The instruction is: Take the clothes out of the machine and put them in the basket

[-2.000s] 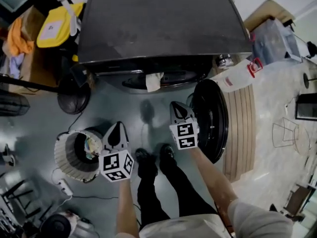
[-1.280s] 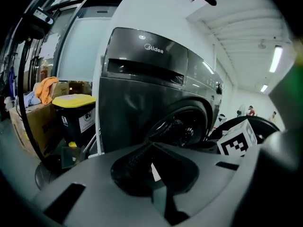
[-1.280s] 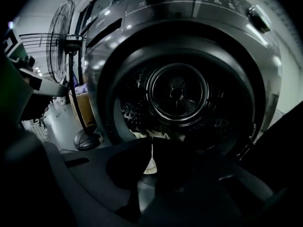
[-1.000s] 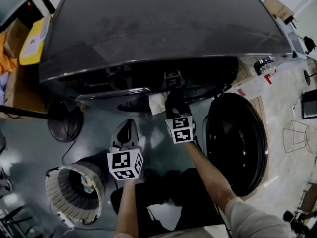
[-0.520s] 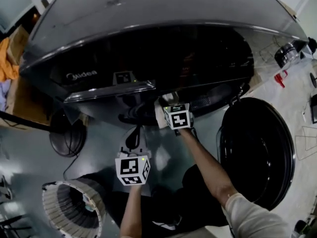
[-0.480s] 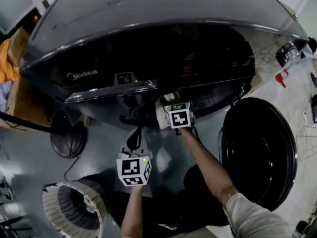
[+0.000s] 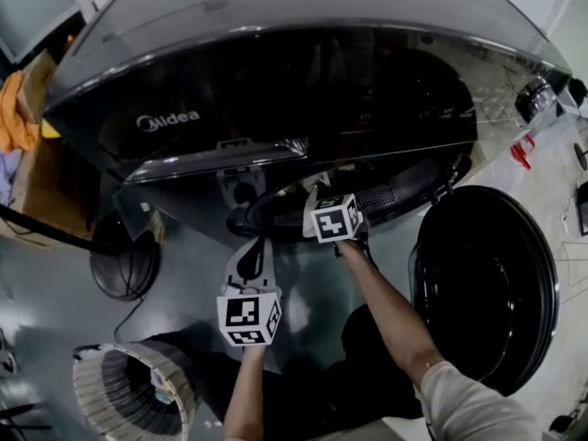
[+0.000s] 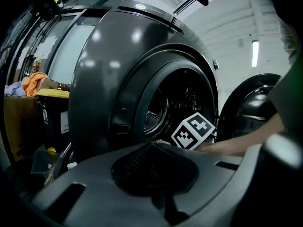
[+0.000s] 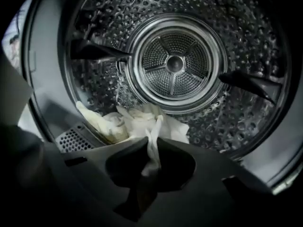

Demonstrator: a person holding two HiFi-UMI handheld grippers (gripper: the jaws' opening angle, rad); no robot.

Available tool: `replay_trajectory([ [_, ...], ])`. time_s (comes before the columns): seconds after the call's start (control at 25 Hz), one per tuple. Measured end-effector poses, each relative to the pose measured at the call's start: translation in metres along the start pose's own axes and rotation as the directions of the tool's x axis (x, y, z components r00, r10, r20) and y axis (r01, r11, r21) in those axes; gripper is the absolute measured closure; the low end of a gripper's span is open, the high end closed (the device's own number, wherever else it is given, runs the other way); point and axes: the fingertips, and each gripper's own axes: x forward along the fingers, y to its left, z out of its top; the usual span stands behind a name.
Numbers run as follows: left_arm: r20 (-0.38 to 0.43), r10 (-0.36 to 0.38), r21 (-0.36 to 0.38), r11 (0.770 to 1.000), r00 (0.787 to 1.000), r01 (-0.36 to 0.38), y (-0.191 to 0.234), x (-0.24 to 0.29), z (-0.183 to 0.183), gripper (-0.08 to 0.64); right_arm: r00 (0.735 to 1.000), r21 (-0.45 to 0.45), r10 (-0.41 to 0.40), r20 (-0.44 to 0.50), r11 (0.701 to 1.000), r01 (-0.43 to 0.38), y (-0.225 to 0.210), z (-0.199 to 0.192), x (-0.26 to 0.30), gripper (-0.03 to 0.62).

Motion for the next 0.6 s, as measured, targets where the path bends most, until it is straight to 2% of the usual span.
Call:
replay_trajectory([
  [0.12, -0.022, 0.002, -0.022, 1.0, 1.0, -0.002, -0.002, -0.011, 0.007, 0.541, 0.996, 0.013, 0.072, 0.044, 0.997, -0.073, 0.006, 0.0, -0.009, 0.543],
  [0.24, -0.051, 0.003, -0.035, 0.999, 0.999, -0.005, -0.007, -0.025, 0.026, 0.541, 0.988, 0.033, 0.109, 0.106, 0.993, -0.113, 0.015, 0.013, -0.039, 0.545],
  [0.4, -0.084, 0.01, -0.054, 0.998, 0.996, -0.014, -0.016, -0.046, 0.059, 0.541, 0.979, 0.069, 0.122, 0.163, 0.988, -0.135, 0.019, 0.036, -0.093, 0.546],
  [0.6, -0.125, 0.02, -0.086, 0.996, 0.992, -0.031, -0.028, -0.076, 0.098, 0.541, 0.98, 0.066, 0.123, 0.158, 0.989, -0.134, 0.016, 0.051, -0.157, 0.546],
])
